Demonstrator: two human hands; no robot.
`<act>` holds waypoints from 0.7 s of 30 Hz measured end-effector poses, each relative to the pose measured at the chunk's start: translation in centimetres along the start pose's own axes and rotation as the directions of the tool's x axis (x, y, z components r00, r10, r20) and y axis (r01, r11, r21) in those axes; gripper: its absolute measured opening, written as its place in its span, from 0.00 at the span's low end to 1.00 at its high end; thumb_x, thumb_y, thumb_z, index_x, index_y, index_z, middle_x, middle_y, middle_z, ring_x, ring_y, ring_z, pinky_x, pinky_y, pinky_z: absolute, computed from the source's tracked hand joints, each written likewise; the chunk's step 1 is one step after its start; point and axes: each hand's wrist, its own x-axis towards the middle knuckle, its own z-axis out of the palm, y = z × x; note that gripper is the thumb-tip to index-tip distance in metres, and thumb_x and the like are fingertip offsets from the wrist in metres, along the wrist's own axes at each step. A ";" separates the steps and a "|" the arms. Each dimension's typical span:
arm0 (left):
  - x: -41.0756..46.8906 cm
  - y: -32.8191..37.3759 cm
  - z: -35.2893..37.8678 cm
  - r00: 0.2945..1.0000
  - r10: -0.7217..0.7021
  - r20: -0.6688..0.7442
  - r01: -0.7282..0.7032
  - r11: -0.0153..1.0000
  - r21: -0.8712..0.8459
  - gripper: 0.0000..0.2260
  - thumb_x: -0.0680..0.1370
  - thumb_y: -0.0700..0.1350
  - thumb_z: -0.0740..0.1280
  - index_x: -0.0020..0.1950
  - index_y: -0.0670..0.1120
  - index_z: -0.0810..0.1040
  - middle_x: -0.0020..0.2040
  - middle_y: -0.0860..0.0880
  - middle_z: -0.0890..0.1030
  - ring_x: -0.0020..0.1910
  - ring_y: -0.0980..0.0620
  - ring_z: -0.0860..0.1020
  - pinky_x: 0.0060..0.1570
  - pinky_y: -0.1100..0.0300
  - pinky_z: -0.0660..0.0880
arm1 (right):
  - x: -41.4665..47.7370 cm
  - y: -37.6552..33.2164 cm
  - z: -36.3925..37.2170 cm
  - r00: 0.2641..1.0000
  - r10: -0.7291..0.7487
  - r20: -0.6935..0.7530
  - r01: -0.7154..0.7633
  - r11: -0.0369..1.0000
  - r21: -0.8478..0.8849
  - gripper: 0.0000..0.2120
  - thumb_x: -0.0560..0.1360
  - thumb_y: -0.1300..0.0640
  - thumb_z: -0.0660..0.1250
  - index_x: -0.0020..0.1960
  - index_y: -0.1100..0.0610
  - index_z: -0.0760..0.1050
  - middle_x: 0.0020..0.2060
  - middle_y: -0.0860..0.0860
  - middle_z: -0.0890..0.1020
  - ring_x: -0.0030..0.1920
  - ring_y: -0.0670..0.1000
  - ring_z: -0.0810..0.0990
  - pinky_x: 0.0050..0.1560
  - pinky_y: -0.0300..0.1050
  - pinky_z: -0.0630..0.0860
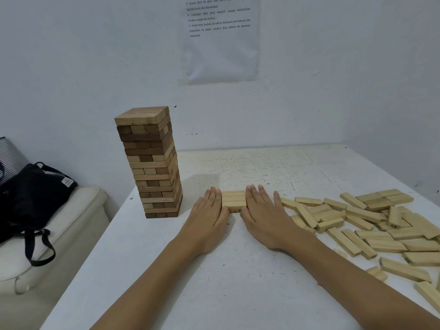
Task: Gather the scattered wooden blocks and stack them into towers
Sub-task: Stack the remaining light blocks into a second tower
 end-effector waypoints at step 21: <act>-3.0 8.5 -0.8 0.907 0.209 -0.366 -0.353 0.850 -0.390 0.11 0.78 0.51 0.64 0.59 0.54 0.76 0.54 0.59 0.78 0.54 0.65 0.72 0.54 0.71 0.68 | -10.4 7.4 -8.1 0.967 0.164 -0.197 -0.008 0.785 0.619 0.07 0.74 0.59 0.71 0.45 0.47 0.82 0.40 0.44 0.84 0.41 0.40 0.80 0.39 0.29 0.74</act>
